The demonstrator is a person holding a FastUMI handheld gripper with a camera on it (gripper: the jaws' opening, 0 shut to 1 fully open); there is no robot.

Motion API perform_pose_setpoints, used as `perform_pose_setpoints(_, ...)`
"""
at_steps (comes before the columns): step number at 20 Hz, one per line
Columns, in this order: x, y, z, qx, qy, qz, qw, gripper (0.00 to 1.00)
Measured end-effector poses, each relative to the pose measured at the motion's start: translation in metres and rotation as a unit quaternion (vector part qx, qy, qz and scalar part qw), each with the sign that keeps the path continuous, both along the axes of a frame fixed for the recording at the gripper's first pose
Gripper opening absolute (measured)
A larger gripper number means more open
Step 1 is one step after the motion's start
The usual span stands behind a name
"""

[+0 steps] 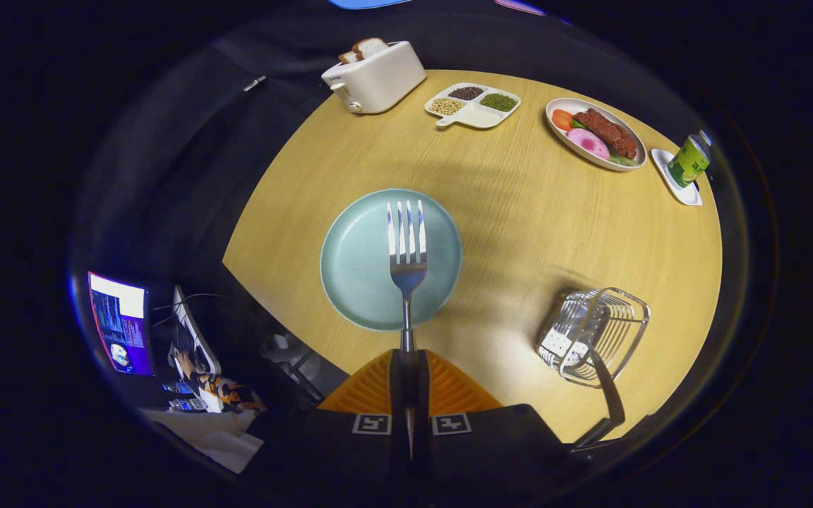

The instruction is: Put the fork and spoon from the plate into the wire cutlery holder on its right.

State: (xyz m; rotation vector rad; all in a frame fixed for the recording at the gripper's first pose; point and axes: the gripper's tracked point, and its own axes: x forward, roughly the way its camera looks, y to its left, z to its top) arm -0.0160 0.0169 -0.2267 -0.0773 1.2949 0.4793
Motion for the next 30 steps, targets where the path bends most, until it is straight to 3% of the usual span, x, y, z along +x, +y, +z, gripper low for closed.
perform_pose_setpoints(4, -0.006, -0.061, 0.027, -0.028, 0.014, 0.009, 0.999, 0.06)
perform_pose_setpoints(10, 0.005, -0.129, 0.035, -0.065, 0.054, -0.018, 0.996, 0.06)
perform_pose_setpoints(16, 0.007, -0.154, 0.027, -0.101, 0.114, -0.018, 0.988, 0.06)
perform_pose_setpoints(30, 0.0, -0.185, 0.011, -0.214, 0.286, 0.023, 0.934, 0.06)
